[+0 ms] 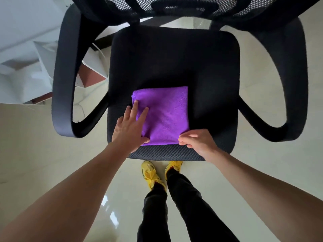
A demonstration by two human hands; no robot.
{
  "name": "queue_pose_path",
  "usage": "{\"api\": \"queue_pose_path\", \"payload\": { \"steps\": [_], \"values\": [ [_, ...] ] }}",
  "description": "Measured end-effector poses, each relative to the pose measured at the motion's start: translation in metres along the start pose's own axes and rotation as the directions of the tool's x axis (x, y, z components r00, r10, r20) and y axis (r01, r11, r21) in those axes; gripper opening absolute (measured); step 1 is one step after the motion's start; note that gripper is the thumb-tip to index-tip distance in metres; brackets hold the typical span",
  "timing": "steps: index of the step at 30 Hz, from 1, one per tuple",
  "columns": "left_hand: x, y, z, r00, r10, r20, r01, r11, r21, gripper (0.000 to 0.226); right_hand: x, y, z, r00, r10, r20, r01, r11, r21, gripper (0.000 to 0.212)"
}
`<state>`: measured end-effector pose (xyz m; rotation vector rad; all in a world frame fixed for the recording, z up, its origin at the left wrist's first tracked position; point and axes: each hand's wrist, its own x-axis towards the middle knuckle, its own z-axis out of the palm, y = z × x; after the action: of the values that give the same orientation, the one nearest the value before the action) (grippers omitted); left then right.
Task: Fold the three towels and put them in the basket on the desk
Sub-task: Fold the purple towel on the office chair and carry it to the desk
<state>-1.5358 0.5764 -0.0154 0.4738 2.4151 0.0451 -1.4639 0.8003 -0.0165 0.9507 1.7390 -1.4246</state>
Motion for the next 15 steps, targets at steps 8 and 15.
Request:
{"api": "queue_pose_path", "payload": {
  "steps": [8,15],
  "values": [
    [0.001,0.005,-0.002,0.999,-0.027,0.025,0.026,0.999,0.035,0.110,0.007,-0.009,-0.001,0.960,-0.115,-0.254,0.005,0.918,-0.396,0.073],
    [0.017,0.028,-0.041,0.970,-0.068,-0.232,0.009,0.968,-0.249,0.042,0.023,-0.021,0.002,0.974,-0.071,-0.217,0.003,0.954,-0.301,0.051]
  ]
}}
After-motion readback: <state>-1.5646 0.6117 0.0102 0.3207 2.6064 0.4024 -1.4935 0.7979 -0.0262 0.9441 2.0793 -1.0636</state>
